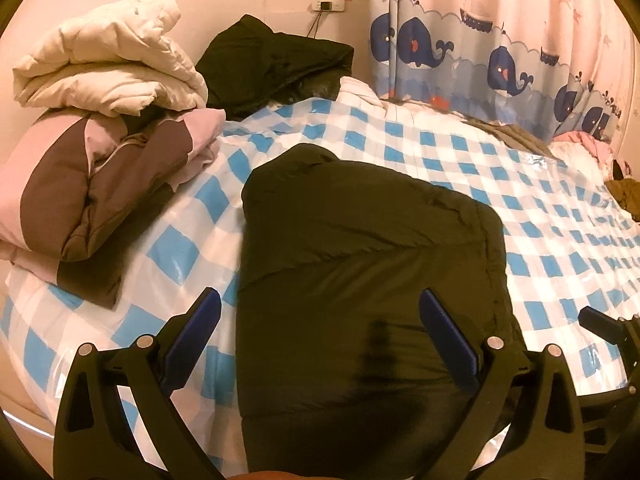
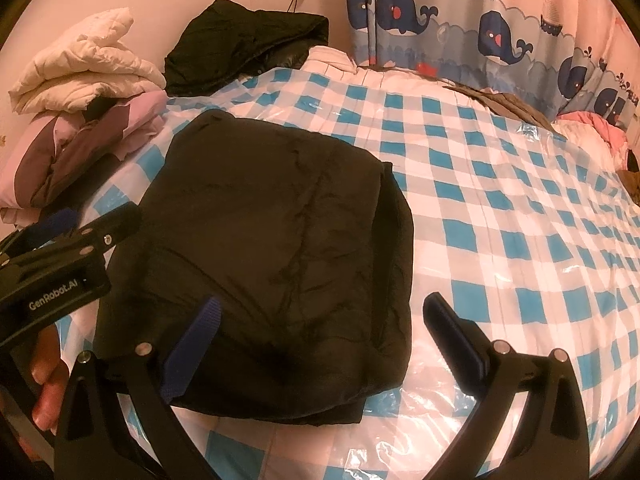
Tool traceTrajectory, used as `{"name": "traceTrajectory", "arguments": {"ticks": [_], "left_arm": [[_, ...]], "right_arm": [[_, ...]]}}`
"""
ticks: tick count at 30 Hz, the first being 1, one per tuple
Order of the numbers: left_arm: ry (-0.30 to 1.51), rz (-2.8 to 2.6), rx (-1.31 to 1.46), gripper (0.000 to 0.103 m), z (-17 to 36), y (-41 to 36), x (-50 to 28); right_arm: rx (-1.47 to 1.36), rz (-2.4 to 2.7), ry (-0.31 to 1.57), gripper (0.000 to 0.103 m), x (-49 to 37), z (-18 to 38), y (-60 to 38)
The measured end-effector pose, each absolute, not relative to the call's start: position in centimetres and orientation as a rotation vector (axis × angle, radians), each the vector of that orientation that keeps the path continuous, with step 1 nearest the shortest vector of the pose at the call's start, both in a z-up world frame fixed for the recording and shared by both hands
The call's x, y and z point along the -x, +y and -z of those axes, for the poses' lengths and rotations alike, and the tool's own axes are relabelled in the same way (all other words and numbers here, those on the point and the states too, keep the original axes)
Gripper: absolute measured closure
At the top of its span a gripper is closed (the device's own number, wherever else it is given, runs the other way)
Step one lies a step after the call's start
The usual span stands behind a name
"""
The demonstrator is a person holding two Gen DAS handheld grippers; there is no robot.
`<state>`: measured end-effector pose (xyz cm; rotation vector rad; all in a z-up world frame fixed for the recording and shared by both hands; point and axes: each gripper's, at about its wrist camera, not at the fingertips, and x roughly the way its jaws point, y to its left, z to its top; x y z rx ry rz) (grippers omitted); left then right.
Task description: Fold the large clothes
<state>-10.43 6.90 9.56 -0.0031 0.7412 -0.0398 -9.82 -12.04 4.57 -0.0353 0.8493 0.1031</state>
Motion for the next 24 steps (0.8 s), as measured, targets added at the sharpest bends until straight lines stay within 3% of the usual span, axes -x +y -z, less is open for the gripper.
{"name": "traceTrajectory", "arguments": {"ticks": [9, 15, 24], "left_arm": [[0.761, 0.075, 0.011, 0.008, -9.2, 7.1, 10.2], [0.671, 0.075, 0.019, 0.008, -10.2, 7.4, 11.1], [0.758, 0.074, 0.041, 0.008, -9.3, 7.8, 10.2]], "right_arm": [[0.033, -0.102, 0.849, 0.005, 9.9, -4.6, -11.9], [0.035, -0.100, 0.848, 0.005, 9.9, -4.5, -11.9], [0.029, -0.098, 0.852, 0.005, 10.3, -4.0, -12.4]]}}
